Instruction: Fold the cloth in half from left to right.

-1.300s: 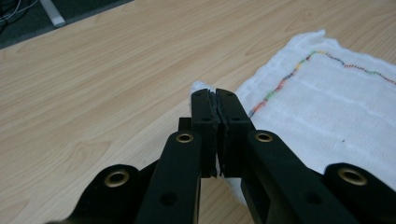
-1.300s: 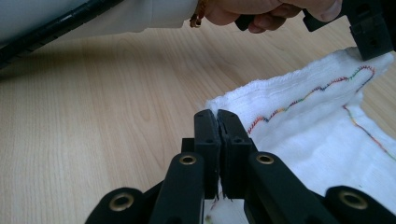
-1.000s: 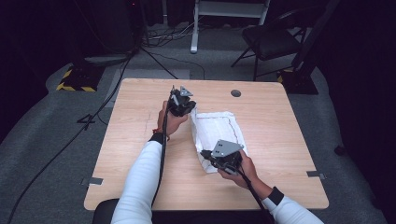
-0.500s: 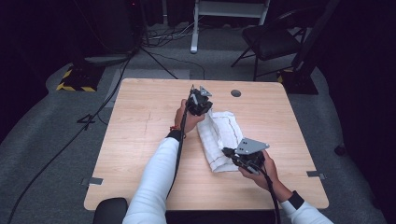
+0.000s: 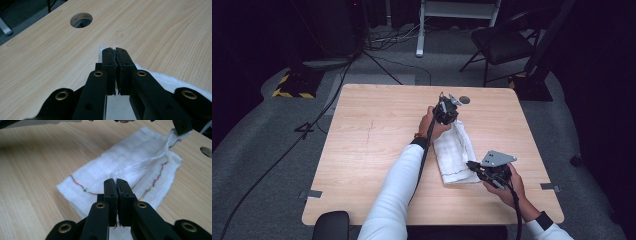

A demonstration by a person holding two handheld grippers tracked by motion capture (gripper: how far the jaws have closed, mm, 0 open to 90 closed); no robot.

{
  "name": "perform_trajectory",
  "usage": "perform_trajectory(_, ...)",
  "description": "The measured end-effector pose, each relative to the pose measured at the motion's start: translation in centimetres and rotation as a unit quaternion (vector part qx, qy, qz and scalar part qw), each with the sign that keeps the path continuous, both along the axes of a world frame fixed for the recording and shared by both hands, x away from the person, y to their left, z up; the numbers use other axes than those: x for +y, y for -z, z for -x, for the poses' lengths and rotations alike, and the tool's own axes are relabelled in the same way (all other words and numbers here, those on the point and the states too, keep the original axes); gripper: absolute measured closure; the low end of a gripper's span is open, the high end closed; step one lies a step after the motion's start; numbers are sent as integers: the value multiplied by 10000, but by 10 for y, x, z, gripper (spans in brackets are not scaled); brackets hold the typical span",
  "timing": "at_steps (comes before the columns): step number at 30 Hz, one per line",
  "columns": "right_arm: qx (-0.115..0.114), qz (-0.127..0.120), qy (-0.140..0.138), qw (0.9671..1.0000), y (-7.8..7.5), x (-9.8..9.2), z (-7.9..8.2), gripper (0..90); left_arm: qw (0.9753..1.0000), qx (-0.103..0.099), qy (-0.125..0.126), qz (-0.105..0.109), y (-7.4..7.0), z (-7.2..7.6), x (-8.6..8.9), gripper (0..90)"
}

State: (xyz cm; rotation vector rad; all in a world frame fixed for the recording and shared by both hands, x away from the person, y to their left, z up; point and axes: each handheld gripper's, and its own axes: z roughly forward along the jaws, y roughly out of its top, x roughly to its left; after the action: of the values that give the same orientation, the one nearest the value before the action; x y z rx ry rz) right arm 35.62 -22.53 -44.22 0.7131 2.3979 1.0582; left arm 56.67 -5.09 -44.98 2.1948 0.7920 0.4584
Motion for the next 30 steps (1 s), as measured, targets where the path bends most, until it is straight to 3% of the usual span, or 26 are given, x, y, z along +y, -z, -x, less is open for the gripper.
perform_trajectory(2,54,15,53,10000,3,-4,-1,878,10000,15,-47,-38,3,0,-6,833)
perform_trajectory(4,174,68,149,9997,7,-9,-4,875,9999,34,-110,-82,6,2,-11,735)
perform_trajectory(6,283,131,159,9994,13,-12,-6,871,10000,35,-16,-51,6,6,-10,734)
perform_trajectory(11,451,356,183,9982,22,-16,-5,786,10000,6,42,85,-4,19,10,638)
perform_trajectory(13,462,337,267,9980,22,-20,-4,725,9999,10,109,110,-9,26,19,593)
perform_trajectory(16,495,256,370,9978,22,-28,-4,666,9998,-56,184,75,-12,41,31,523)
perform_trajectory(19,516,126,513,9973,20,-37,-6,628,9995,38,266,170,-11,58,44,443)
perform_trajectory(22,477,25,588,9971,20,-44,-10,599,9992,110,373,10,-5,78,51,363)
perform_trajectory(30,466,62,721,9963,26,-54,-25,520,9924,475,1123,-145,15,129,56,265)
